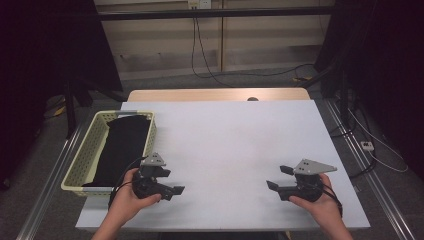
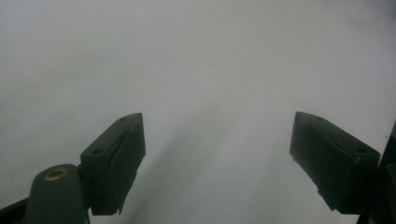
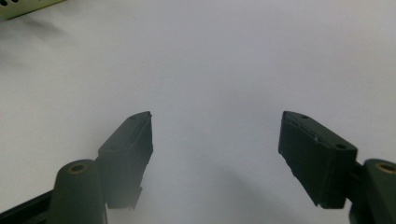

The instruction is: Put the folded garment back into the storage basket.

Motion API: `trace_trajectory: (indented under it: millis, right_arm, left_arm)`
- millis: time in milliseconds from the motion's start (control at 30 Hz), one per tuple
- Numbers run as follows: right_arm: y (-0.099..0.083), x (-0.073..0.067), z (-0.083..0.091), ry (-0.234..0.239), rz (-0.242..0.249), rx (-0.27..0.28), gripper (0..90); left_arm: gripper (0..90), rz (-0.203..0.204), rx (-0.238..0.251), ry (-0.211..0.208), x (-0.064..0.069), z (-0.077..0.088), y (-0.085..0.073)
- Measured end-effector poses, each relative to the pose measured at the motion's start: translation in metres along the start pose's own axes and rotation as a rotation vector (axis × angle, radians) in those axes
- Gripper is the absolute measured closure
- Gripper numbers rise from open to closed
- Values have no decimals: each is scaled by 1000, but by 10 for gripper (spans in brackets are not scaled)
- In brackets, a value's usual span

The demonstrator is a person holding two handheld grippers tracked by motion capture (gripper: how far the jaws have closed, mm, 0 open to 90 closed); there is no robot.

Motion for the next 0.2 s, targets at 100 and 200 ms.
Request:
trace_trajectory:
  millis: [100, 200]
  right_arm:
    - [-1, 1, 1, -9, 0, -2, 265]
    - [-3, 3, 2, -16, -2, -3, 265]
  left_arm:
    - [177, -7, -10, 2, 0, -1, -3]
    - [173, -1, -9, 1, -1, -1, -4]
Point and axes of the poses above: each handheld gripper's, and its own axes: z roughly backward along the jaws, y roughly out of its top, x roughly to its right, the point moved 4 cm from there along -z, roughly forward along the jaws, and after that the axes turned 1 degree about x, right-handed, at the moved point
